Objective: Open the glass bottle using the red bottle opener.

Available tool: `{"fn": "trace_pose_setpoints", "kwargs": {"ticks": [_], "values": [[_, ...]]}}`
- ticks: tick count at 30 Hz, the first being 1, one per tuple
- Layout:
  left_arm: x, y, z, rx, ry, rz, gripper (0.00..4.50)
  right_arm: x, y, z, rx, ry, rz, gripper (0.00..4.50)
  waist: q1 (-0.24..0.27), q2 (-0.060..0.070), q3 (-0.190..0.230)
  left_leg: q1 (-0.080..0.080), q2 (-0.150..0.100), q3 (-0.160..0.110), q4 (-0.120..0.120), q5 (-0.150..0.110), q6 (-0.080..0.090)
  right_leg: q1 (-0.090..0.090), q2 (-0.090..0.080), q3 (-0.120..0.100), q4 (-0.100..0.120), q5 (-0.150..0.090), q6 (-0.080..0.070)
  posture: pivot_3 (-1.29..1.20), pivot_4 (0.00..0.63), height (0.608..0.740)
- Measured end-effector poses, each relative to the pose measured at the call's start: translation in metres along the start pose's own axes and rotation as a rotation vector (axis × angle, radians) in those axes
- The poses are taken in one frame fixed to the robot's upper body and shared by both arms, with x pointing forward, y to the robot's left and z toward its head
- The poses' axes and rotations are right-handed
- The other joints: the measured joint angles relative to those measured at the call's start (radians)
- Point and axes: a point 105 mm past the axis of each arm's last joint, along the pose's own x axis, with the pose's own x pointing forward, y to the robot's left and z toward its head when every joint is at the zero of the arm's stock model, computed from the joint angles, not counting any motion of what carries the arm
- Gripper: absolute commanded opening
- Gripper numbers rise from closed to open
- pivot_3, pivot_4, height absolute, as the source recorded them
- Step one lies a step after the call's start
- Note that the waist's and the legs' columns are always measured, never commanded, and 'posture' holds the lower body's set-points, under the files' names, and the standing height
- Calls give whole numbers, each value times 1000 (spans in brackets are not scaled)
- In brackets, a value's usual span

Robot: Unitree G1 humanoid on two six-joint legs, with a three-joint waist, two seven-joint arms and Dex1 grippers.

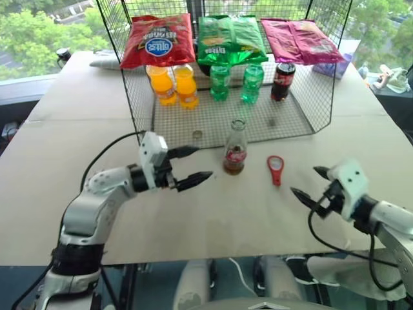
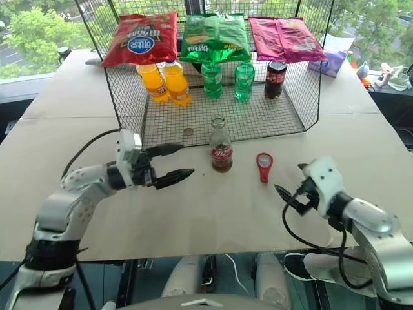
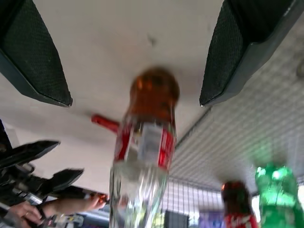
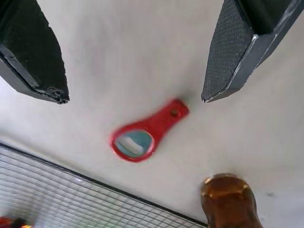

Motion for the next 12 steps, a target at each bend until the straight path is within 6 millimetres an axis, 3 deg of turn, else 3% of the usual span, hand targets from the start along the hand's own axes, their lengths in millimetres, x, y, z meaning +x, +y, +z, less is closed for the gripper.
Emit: {"fn": "trace_pose_setpoints", "kwargs": {"ticks": [5,12], "values": [[-29,-17,-17,-45,86,28,4437,-29,-15,-5,-35,-1,-73,4500,1,1,0,1,2,0,0,-3,-5,0,-3,-1,0,0,0,0,150,740],[-36,-30,-20,-48,103,21,4437,-39,-27,-11,-50,-9,-92,4500,3,1,0,0,2,1,-1,-3,-5,-2,-4,-1,-1,0,-1,0,150,740]]}}
